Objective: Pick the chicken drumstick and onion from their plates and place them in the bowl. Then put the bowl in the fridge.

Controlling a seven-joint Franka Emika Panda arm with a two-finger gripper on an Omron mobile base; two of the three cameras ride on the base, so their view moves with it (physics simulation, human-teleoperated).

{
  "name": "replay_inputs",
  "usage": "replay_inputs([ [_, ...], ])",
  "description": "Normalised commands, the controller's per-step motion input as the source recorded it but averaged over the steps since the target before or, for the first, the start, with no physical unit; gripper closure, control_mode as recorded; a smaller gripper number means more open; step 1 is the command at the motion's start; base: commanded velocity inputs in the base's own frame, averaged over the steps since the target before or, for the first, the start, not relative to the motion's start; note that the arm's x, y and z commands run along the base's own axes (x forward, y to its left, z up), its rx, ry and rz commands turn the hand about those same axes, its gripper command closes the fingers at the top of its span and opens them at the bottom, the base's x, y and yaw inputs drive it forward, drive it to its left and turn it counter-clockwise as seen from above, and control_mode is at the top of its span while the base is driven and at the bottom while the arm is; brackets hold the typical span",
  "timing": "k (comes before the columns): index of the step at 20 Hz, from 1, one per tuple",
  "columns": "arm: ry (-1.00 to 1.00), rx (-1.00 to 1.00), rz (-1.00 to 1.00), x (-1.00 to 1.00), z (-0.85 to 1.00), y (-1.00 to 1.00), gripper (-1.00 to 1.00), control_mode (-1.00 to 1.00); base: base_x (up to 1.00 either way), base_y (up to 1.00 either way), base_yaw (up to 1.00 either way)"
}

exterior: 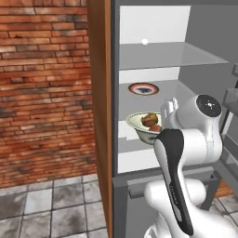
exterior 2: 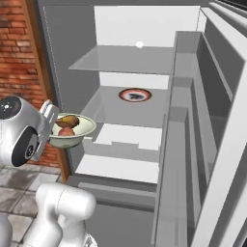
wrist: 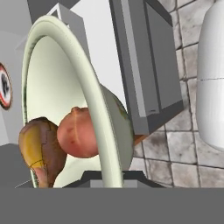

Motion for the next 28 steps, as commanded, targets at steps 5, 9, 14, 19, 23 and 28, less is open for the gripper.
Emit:
replay_inputs([
  [5, 0.0, 0.0, 0.0, 0.0, 0.0, 0.0, 1.0, 1.0, -0.01, -0.01, -0.02],
  [9, 0.0, 0.0, 0.0, 0.0, 0.0, 0.0, 1.0, 1.0, 0.0, 0.0, 0.0],
  [14, 0.0, 0.0, 0.0, 0.0, 0.0, 0.0, 1.0, 1.0, 0.0, 0.0, 0.0],
  [19, 0.0, 0.0, 0.0, 0.0, 0.0, 0.0, 1.0, -1.0, 0.0, 0.0, 0.0],
  [23, 0.0, 0.0, 0.0, 0.0, 0.0, 0.0, 1.0, -1.0, 0.0, 0.0, 0.0],
  [28, 0.0, 0.0, 0.0, 0.0, 0.0, 0.0, 1.0, -1.0, 0.0, 0.0, 0.0],
])
